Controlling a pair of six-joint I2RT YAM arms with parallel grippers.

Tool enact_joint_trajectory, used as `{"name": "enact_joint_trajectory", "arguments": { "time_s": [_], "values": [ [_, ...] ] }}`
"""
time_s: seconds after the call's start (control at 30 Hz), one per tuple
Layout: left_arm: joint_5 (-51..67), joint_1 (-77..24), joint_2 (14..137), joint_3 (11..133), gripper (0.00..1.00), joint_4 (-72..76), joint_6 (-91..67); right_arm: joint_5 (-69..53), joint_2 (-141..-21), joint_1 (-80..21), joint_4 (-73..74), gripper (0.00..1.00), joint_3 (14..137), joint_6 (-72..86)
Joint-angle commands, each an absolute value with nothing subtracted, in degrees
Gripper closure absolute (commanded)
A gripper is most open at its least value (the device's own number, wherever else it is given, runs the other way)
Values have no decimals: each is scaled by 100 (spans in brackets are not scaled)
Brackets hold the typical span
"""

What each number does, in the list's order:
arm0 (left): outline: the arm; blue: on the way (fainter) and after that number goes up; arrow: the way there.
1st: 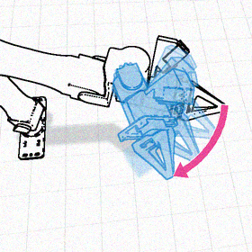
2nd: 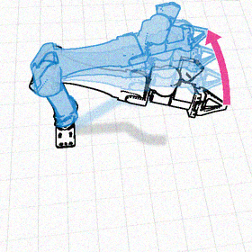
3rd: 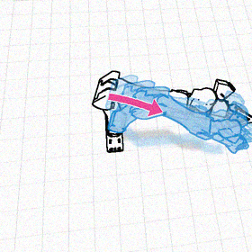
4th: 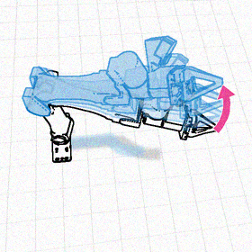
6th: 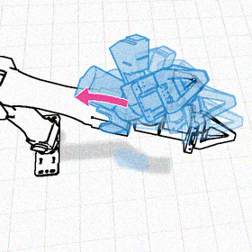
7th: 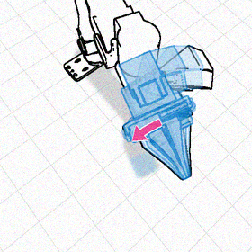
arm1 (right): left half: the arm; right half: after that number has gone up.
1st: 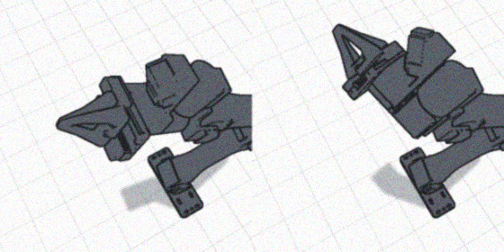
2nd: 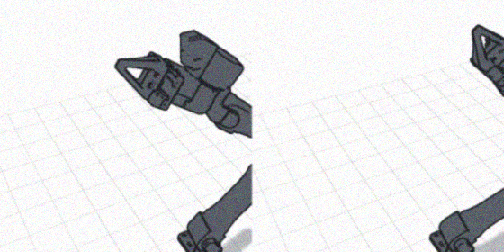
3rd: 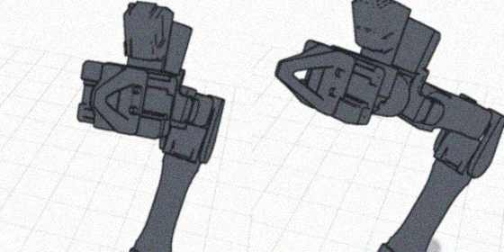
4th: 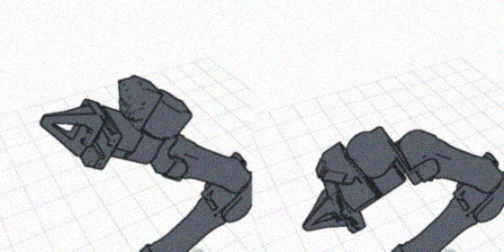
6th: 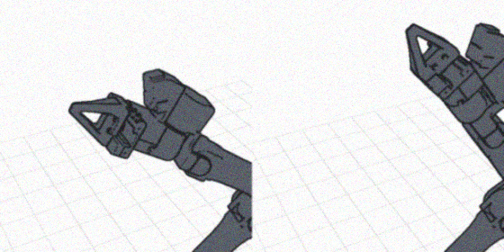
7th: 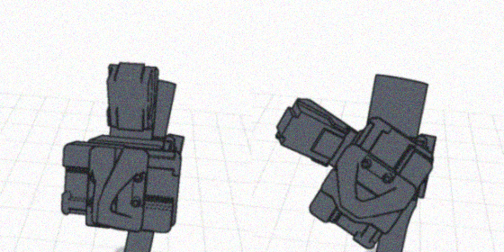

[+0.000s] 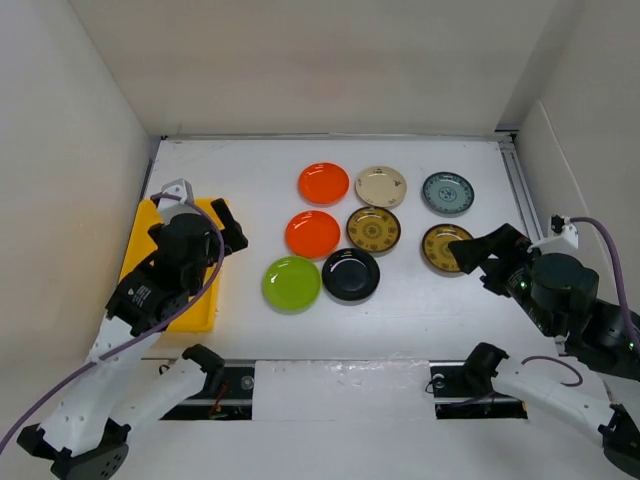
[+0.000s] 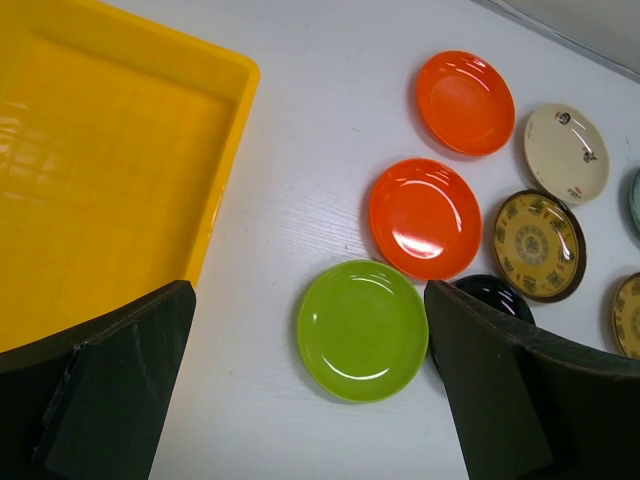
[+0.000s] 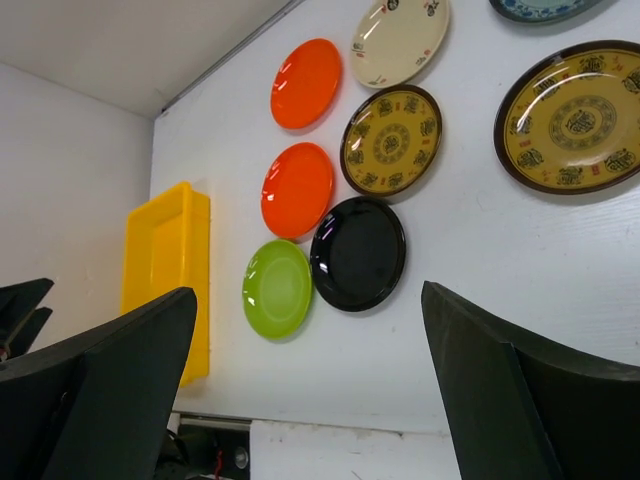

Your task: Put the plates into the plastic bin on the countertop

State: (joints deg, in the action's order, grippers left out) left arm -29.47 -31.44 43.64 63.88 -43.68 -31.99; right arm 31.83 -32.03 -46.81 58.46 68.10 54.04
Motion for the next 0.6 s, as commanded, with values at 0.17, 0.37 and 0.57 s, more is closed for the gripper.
{"name": "enact_joint_trajectory", "arguments": {
  "time_s": [0.17,0.37,0.57],
  "values": [
    [-1251,-3146,5061,5899,0,-3561,-3551,2849,-3076,-4685,5222,0,6663,5169],
    [-501,-3217,5238,4862,0,-2628,-4523,2470,-2953,-4685,4791,0,6346,5168],
    [-439,-3217,4975,3780,0,-2338,-5501,1995,-2900,-4685,4395,0,6179,5115]
  ]
}}
